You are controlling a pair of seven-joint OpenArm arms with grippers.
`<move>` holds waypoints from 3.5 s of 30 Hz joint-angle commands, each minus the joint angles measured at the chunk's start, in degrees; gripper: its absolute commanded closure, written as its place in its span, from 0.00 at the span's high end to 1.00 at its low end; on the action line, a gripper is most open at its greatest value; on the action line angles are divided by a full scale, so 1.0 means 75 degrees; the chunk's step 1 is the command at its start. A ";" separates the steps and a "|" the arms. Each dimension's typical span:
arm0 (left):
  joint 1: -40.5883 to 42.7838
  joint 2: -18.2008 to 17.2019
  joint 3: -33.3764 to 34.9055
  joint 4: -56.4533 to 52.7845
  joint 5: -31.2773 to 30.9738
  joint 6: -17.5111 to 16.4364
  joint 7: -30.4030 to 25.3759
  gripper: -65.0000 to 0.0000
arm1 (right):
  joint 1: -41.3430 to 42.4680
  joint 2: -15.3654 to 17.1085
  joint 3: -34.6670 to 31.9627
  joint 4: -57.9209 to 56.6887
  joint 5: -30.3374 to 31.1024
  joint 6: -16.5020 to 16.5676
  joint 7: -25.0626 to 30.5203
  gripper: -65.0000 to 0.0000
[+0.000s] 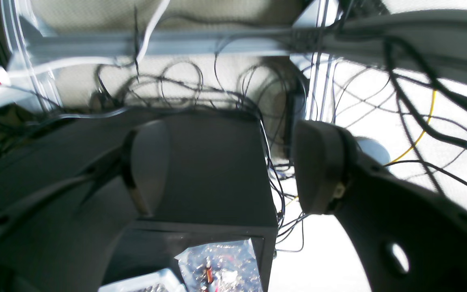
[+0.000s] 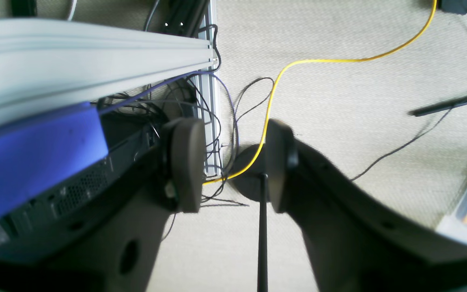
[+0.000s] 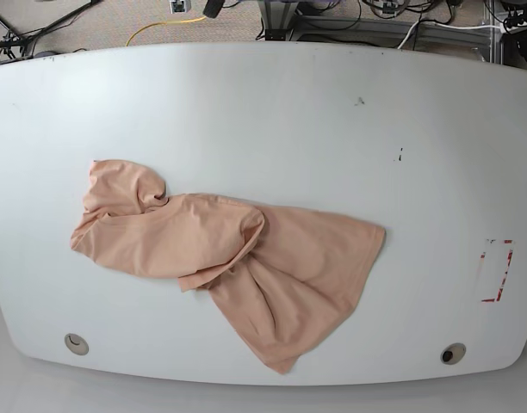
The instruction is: Fold the T-shirt properly
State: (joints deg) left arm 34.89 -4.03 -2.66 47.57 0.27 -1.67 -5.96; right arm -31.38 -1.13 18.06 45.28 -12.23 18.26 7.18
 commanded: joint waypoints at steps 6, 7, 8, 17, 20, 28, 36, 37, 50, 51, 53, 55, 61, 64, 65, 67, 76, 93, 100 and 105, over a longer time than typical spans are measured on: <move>0.1589 -0.0066 -0.0027 0.2489 0.0005 0.0006 -0.0091 0.67 | -0.1378 -0.0360 0.0024 0.1998 0.0019 0.0044 -0.0002 0.36; 0.1800 -0.0136 -0.0027 0.2818 -0.0007 0.0006 -0.0091 0.67 | -0.1578 -0.0442 0.0035 0.2291 0.0019 0.0044 -0.0084 0.36; 0.2011 -0.0218 -0.0027 0.3134 -0.0019 0.0006 -0.0091 0.67 | -0.1754 -0.0489 0.0035 0.2631 0.0019 0.0044 -0.0166 0.36; 0.3359 -0.0324 -0.0507 0.5162 -0.0382 0.0006 -0.0103 0.67 | -0.3371 -0.0536 0.0024 0.5163 0.1156 0.0056 -0.0576 0.36; 0.3547 -0.0406 -0.0730 0.5760 -0.0804 0.0006 -0.0103 0.67 | -0.3840 -0.0489 0.0024 0.6159 0.1871 0.0068 -0.0963 0.36; 0.4473 -0.1238 -0.0883 0.7483 -0.1906 0.0006 -0.0091 0.67 | -0.5083 -0.0489 0.0035 0.8305 0.2598 0.0068 -0.1315 0.36; 0.4930 -0.1379 -0.1773 0.8596 -0.2445 0.0018 -0.0079 0.67 | -0.5282 -0.0559 0.0024 0.9254 0.2598 0.0068 -0.1303 0.36; 0.4930 -0.1379 -0.1832 0.8643 -0.2445 0.0018 -0.0079 0.67 | -0.5200 -0.0559 0.0024 0.9266 0.2598 0.0068 -0.1280 0.36; 0.4355 -0.1344 -0.1996 0.8702 -0.2445 0.0018 -0.0079 0.67 | -0.2844 -0.0372 0.0281 0.9266 0.2551 0.0068 -0.1444 0.37; 0.4320 -0.1273 -0.1996 0.8702 -0.2445 0.0018 -0.0079 0.67 | -0.2633 -0.0266 0.0258 0.9266 0.2551 0.0068 -0.1608 0.37; 0.4250 -0.1133 -0.1996 0.8702 -0.2410 0.0006 -0.0079 0.70 | -0.2199 -0.0008 0.0199 0.9277 0.2574 0.0068 -0.1983 0.37; 0.4144 -0.1062 -0.2020 0.8702 -0.2410 0.0006 -0.0079 0.79 | -0.1660 0.0261 0.0070 0.9277 0.2574 0.0068 -0.2487 0.37; 0.4039 -0.1051 -0.2031 0.8702 -0.2410 0.0018 -0.0079 0.89 | -0.0136 0.0812 -0.0258 0.9266 0.2586 0.0068 -0.3964 0.41; 0.3969 -0.1039 -0.2031 0.8702 -0.2398 0.0018 -0.0079 0.89 | 0.0356 0.1117 -0.0457 0.9266 0.2598 0.0068 -0.4491 0.54; 0.3969 -0.1039 -0.2031 0.8690 -0.2398 0.0018 -0.0079 0.89 | 0.0509 0.1164 -0.0504 0.9266 0.2598 0.0068 -0.4573 0.57; 0.3957 -0.1039 -0.2031 0.8678 -0.2398 0.0018 -0.0079 0.89 | 0.1013 0.1281 -0.0703 0.9242 0.2574 0.0068 -0.4808 0.63; 0.3230 -0.1074 -0.2031 0.8643 -0.2223 0.0006 0.0155 0.89 | 0.2912 0.1996 -0.2016 0.9031 0.2551 0.0068 -0.6367 0.68; 0.1824 -0.1039 -0.2031 0.8643 -0.1015 0.0006 0.0941 0.89 | 0.4764 0.2805 -0.3903 0.6277 0.2527 0.1146 -0.5992 0.67; 0.1706 -0.1051 -0.2020 0.8655 -0.1015 0.0006 0.0941 0.89 | 0.5022 0.2934 -0.4056 0.5398 0.2527 0.1134 -0.5382 0.66; 0.1425 -0.1062 -0.2020 0.8655 -0.1003 0.0006 0.0941 0.89 | 0.5291 0.2957 -0.4056 0.4858 0.2527 0.1134 -0.4925 0.66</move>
State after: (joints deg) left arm 45.69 -11.49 -17.52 111.53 -7.31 -1.98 3.01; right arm 6.22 20.58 -12.75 82.28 6.28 27.05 -31.90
